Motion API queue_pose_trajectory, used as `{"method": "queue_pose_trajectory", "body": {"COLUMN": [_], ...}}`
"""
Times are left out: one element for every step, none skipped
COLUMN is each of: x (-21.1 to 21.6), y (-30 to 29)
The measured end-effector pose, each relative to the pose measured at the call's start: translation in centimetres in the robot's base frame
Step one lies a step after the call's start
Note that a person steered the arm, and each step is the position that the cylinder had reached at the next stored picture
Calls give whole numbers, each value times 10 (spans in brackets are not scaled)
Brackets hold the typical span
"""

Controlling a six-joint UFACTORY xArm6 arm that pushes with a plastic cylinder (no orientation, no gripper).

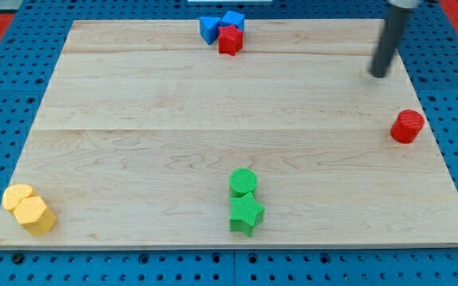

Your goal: Slide red circle a bit left

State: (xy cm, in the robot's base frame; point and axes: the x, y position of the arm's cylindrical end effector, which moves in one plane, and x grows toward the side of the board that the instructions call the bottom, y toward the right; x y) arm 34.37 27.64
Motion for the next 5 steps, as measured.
{"method": "queue_pose_trajectory", "body": {"x": [60, 92, 104, 106, 102], "y": [61, 68, 68, 52, -8]}}
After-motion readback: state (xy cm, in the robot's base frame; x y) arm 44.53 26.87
